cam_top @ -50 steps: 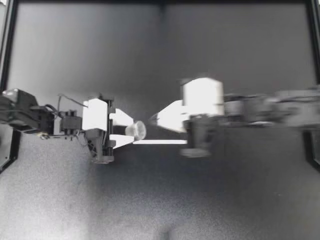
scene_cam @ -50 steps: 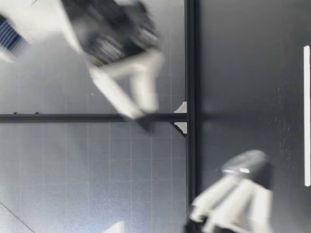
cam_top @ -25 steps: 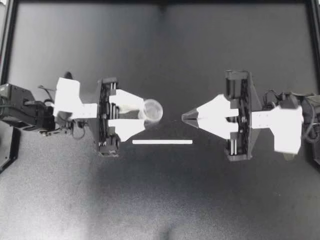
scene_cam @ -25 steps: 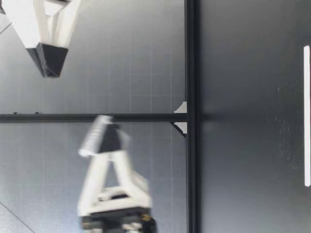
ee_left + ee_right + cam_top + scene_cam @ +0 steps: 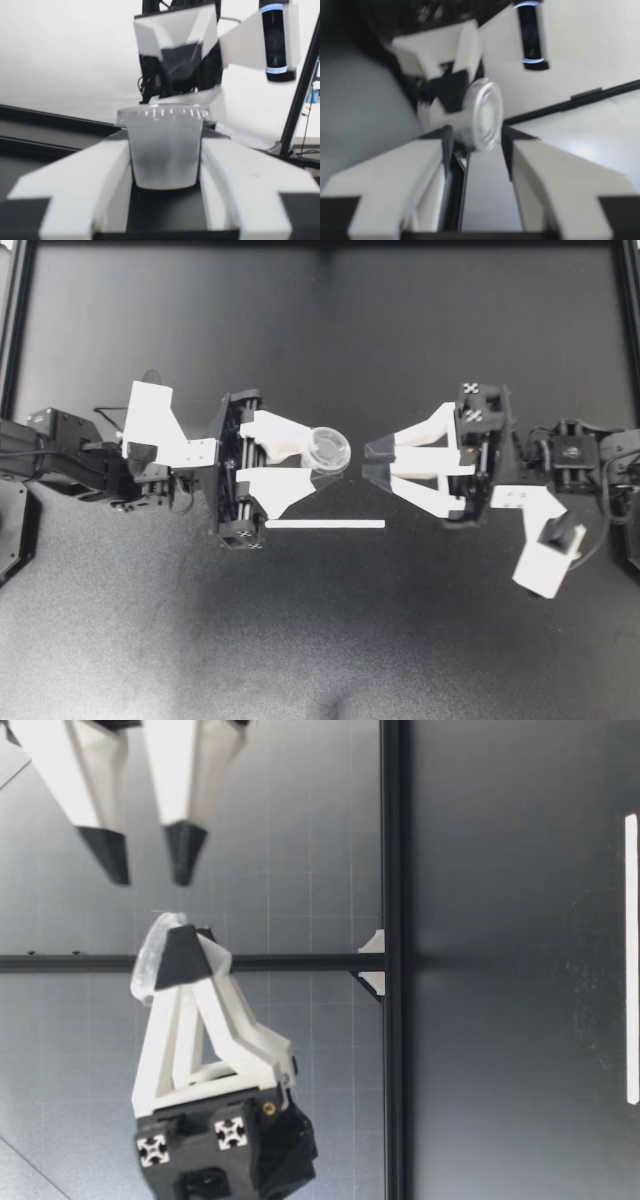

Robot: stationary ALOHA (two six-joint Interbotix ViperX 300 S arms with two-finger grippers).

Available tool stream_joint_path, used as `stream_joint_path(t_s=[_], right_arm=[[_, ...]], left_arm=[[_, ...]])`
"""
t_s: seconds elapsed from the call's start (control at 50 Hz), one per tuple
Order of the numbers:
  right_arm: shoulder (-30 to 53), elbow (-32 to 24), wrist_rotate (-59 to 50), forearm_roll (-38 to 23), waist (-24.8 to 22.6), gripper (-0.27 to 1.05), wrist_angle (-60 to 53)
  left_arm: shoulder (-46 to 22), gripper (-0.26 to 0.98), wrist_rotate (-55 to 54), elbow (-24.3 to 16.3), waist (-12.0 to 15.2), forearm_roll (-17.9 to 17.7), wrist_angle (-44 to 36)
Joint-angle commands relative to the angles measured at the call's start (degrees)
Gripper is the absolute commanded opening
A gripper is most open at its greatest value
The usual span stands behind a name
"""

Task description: Pick up the plastic cup and open its lid.

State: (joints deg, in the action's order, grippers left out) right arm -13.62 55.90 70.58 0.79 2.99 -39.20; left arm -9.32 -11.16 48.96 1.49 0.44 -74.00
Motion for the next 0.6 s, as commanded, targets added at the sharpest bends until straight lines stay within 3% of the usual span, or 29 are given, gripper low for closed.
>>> stream_joint_path(t_s=[0.0,0.58], right_arm=[[0.3,-1.0,1.8,1.3,0.3,0.47,-1.1],[3.9,-4.6,2.6,1.8,0.4,0.47,-4.1]], left_arm=[[1.1,0.18,-0.1,-0.9,0.0,0.1,-0.6],[1.2,0.18,-0.1,0.5,-0.2,0.4,-0.5]])
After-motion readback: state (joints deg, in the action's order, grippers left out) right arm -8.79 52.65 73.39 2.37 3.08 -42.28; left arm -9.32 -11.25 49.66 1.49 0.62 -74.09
